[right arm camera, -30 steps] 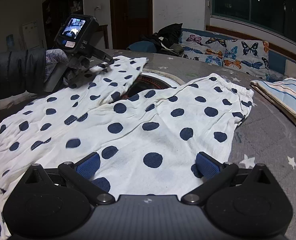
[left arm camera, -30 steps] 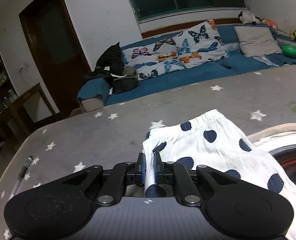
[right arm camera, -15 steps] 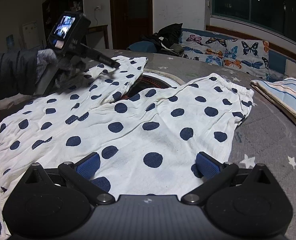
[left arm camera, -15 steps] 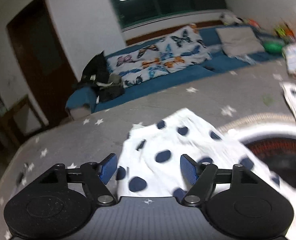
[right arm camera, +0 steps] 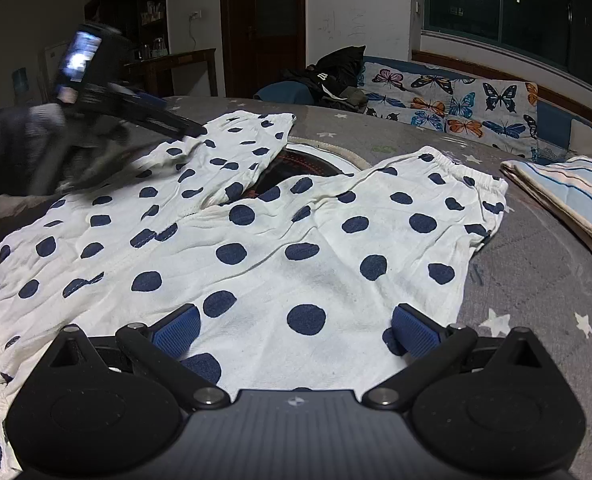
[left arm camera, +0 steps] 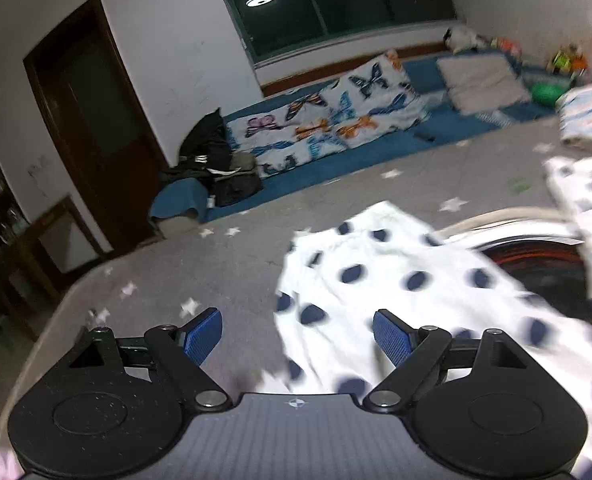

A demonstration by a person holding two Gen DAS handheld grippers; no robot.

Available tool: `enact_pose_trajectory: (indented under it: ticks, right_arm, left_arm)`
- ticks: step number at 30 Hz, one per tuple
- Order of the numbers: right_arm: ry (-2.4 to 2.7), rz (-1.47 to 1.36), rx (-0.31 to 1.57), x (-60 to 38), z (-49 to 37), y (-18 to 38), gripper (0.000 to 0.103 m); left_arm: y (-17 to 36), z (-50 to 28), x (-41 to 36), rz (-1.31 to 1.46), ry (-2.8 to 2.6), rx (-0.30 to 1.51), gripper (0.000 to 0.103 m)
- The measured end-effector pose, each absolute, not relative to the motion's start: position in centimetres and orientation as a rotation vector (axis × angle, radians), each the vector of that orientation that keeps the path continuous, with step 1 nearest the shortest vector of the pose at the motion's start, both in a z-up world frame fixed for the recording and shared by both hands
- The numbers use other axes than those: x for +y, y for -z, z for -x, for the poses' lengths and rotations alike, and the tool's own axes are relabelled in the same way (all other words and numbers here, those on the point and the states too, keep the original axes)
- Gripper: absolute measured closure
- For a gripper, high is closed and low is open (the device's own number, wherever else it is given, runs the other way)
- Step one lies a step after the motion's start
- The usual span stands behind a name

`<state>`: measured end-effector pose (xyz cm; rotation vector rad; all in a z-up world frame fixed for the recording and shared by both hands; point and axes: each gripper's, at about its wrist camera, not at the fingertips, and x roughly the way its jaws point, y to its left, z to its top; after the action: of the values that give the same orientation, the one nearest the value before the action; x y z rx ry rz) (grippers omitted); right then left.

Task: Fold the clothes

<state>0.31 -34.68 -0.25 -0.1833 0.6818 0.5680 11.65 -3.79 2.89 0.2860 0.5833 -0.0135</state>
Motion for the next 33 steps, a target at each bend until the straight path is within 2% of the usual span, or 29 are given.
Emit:
enact_pose_trajectory:
  ticks: [11, 20, 33]
  right_arm:
    - [-0.567, 0.186, 0.682, -34.7, -0.3, 0.3, 0.000]
    - [-0.567, 0.187, 0.682, -34.7, -0.3, 0.3, 0.000]
    - [-0.566, 0.187, 0.682, -34.6, -0.3, 0.3, 0.000]
  left_arm:
    - [-3.3, 0.0, -5.9, -0.113, 0.267, 0.652, 0.018]
    - [-1.1, 3.2, -5.9, -0.123, 0.265, 0.700, 0.019]
    - [-1.4, 6.1, -1.3, -0.112, 0.144, 0.690, 0.018]
